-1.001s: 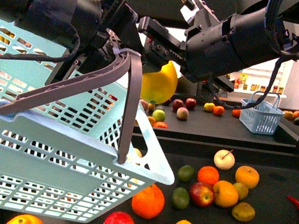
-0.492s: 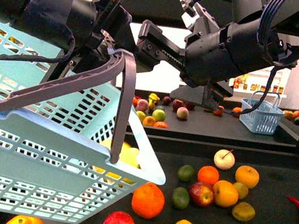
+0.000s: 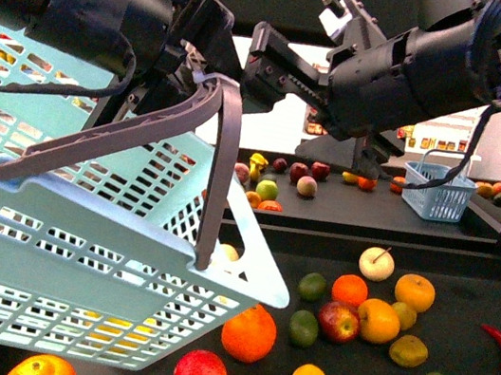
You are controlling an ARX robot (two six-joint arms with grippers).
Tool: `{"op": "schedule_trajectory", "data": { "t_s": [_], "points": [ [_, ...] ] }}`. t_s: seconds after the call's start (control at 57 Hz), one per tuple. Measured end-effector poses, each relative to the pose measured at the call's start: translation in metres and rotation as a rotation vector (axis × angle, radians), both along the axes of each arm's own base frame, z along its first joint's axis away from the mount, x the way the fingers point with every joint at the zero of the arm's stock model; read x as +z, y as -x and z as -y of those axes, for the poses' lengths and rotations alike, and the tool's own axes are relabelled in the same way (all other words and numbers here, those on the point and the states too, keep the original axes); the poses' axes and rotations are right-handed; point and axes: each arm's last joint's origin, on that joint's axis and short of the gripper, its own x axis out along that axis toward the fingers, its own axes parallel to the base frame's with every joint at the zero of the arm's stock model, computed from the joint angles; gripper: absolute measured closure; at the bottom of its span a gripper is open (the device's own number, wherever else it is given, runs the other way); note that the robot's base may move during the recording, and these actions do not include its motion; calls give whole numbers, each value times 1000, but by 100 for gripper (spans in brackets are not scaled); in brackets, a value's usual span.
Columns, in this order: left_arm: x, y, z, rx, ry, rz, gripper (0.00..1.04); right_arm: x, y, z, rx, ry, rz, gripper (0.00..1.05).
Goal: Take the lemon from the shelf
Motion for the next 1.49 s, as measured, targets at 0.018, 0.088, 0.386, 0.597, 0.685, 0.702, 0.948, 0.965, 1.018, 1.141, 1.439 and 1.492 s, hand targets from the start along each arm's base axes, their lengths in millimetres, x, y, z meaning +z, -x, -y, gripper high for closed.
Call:
{"op": "schedule_trajectory", "data": {
  "t_s": [0.018,0.088,0.386,0.597,0.685,0.702,0.948,0.965,1.018,1.141,1.439,1.492],
  "points": [
    [0,0,0,-4,4,-1,95,2,2,4,-4,4,10,7],
    [2,0,2,-11,11,1,95,11,9,15,-4,-16,35,7],
    [1,1,3,-5,6,2,95,-116,-36,149,-352,52,-201,7],
    [1,1,2,-1,5,3,95,-191,-73,117,-337,80,-369,7],
    [1,1,2,-2,5,3,95,-221,-90,100,-343,85,-435,7],
    [1,1,2,-2,5,3,95,-227,-93,98,-347,84,-447,7],
    [1,1,2,-3,5,3,95,-282,-116,74,-387,108,-559,7],
    [1,1,2,-3,5,3,95,-286,-118,73,-388,110,-566,7],
    [1,1,2,-2,5,3,95,-296,-122,70,-393,116,-581,7],
    [1,1,2,-2,5,3,95,-313,-130,63,-411,139,-602,7],
    [1,1,2,-3,5,3,95,-341,-152,58,-452,159,-618,7],
    [1,1,2,-3,5,3,95,-343,-155,58,-459,156,-619,7]
  ]
}}
